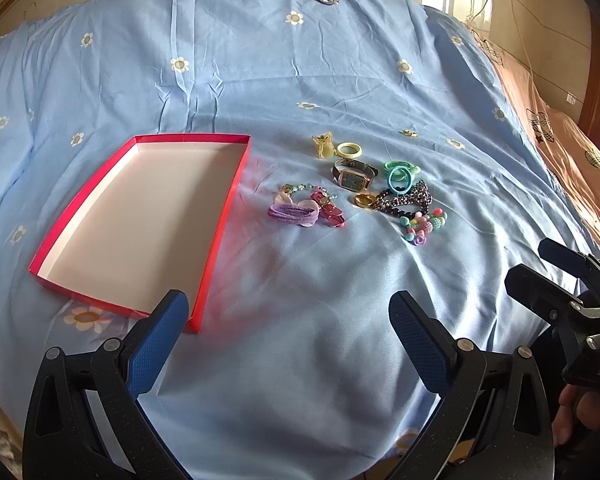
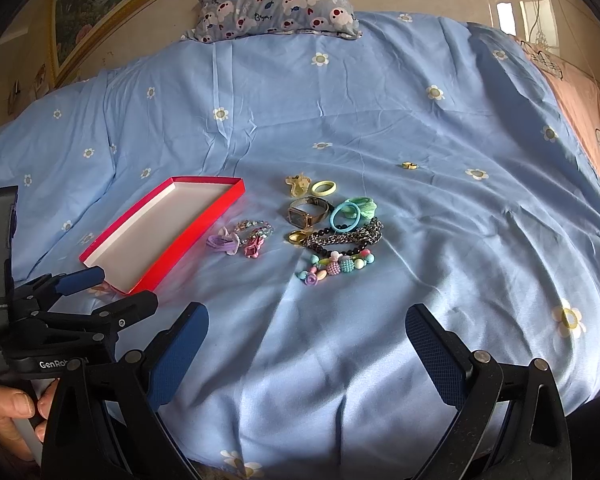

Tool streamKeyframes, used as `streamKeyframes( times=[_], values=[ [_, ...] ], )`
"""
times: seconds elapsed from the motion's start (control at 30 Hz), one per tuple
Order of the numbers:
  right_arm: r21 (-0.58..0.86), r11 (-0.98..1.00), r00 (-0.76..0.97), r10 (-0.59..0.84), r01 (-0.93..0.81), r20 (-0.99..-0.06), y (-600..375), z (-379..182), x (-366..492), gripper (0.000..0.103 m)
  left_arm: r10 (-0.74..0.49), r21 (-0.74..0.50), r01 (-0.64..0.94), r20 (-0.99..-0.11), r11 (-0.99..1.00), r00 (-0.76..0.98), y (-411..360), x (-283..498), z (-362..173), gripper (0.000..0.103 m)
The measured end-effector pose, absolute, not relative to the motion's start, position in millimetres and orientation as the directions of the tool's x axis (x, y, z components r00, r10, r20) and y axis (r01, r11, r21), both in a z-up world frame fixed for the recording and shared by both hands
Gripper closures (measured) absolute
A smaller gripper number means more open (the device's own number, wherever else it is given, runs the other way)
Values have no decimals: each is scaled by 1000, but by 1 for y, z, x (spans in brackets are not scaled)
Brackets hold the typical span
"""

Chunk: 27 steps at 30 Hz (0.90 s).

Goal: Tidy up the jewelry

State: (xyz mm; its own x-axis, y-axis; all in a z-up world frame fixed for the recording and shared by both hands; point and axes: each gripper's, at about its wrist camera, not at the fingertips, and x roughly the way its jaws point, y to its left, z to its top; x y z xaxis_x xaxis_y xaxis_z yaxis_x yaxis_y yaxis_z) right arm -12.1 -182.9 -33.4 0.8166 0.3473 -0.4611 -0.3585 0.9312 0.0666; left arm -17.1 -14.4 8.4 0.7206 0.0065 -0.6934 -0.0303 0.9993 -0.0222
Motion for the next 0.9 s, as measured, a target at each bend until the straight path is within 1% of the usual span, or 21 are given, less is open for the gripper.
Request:
streamKeyframes(
  times=[0.33,0.6,0.73,0.9],
  values=[
    [65,932,815,345,-357,-465,-180,-35,-14,3,-8,-37,-25,-707,999,707,-8,-4,4,2],
    [84,930,797,350,-357,-493,-178,-39,-4,4,-32,-53,-9,-724,999,689,1,15,5,2],
    [91,929,789,354,-359,-502,-179,-37,6,4,-35,-37,11,-728,999,685,3,29,7,6],
    [103,928,776,356,-357,-520,-177,-33,24,11,-47,-36,31,-740,999,671,8,55,6,10]
  ],
)
